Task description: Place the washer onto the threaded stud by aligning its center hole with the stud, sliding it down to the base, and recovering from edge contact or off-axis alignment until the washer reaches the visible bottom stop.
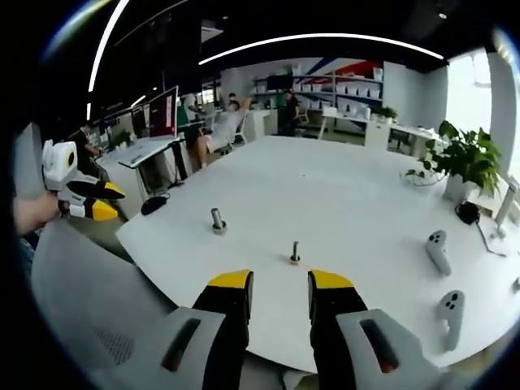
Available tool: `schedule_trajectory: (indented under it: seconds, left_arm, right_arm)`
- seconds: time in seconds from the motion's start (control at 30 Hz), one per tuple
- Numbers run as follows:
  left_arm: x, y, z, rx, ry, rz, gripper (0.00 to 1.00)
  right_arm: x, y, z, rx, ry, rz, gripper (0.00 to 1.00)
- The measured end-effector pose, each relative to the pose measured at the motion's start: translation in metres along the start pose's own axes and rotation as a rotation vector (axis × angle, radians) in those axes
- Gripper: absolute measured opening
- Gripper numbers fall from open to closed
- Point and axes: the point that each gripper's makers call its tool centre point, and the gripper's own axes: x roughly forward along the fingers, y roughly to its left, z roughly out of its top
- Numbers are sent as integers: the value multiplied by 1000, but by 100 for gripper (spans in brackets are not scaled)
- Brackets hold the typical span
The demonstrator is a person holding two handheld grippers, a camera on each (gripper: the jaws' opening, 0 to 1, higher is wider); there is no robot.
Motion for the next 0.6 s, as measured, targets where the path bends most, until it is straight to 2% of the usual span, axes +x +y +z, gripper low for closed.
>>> schedule_trajectory:
  seconds: [0.6]
  left_arm:
    - [-1, -2, 3, -2, -16, -3, 33]
  right_arm:
    - [-1, -1, -1, 2, 3, -2, 29]
